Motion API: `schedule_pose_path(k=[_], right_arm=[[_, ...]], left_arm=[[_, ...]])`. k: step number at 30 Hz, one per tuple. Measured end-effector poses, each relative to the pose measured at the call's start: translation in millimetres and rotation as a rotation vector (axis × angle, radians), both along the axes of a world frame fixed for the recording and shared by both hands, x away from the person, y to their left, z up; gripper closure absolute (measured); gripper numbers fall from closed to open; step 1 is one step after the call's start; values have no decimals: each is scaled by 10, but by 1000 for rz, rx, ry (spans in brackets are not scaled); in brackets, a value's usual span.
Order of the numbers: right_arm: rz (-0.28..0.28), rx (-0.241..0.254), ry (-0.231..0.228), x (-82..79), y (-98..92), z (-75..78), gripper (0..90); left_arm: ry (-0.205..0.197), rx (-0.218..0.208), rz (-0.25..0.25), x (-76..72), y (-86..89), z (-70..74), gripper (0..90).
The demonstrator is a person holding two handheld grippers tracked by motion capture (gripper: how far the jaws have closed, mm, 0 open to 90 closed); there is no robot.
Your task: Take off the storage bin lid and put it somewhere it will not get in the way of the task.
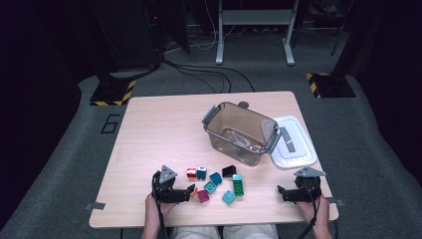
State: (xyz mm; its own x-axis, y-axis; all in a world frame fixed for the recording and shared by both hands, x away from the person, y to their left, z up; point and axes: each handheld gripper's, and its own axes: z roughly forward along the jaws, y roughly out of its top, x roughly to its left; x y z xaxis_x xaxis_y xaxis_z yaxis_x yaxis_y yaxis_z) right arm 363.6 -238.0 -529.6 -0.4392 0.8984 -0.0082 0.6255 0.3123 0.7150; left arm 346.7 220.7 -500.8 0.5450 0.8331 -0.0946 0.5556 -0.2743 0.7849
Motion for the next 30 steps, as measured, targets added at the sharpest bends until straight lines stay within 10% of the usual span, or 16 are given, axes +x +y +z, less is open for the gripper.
schedule_pose_path(k=[8,24,30], right_arm=[[1,-3,-2,1,-1,0,0],[0,-1,-1,1,-1,0,0],[2,-1,-2,2,-2,-1,0]], left_arm=[[-6,8,-19,-112,-22,-109,164],[-50,25,-48,-138,-7,-256,649],[-56,21,-47,-134,-4,-256,662]])
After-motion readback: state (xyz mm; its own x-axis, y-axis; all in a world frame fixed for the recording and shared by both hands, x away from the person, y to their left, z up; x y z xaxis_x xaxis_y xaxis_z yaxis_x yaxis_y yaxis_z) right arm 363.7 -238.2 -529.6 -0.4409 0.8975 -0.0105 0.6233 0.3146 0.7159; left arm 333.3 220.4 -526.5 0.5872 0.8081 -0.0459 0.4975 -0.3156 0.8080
